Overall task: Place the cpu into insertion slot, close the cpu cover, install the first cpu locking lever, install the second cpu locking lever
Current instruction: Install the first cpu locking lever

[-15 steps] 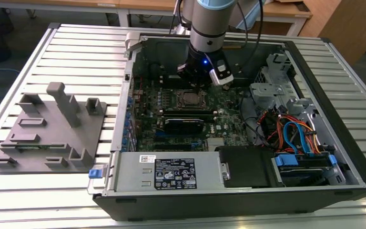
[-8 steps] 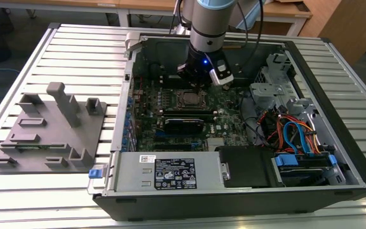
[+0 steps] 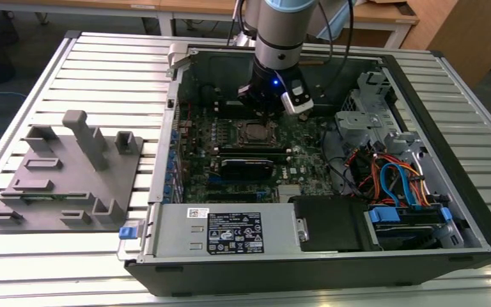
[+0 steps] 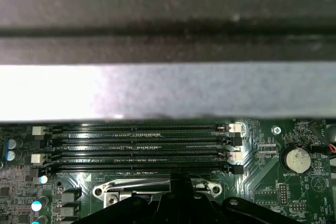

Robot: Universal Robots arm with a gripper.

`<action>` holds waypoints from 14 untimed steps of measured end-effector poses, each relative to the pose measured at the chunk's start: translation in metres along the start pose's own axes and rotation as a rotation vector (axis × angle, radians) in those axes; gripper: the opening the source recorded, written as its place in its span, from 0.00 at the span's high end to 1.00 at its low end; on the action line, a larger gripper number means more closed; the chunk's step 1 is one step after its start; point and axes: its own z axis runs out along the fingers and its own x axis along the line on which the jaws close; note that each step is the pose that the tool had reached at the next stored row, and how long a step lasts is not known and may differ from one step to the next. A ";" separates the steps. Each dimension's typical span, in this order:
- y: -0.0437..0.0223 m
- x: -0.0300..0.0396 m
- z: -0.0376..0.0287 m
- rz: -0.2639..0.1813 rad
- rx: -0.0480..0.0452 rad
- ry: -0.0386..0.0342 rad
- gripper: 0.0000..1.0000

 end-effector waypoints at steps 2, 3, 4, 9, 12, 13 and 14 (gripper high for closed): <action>0.0000 0.0000 -0.0002 0.000 0.0001 0.0000 0.89; 0.0000 0.0000 -0.0003 0.000 0.0002 0.0000 0.89; 0.0000 0.0000 -0.0004 0.000 0.0002 0.0001 0.89; 0.0002 0.0000 -0.0016 0.000 0.0002 0.0000 0.89; 0.0003 0.0000 -0.0023 0.000 0.0001 0.0000 0.89; 0.0003 0.0000 -0.0026 0.000 0.0002 0.0001 0.89; 0.0003 0.0000 -0.0028 0.000 0.0001 0.0001 0.89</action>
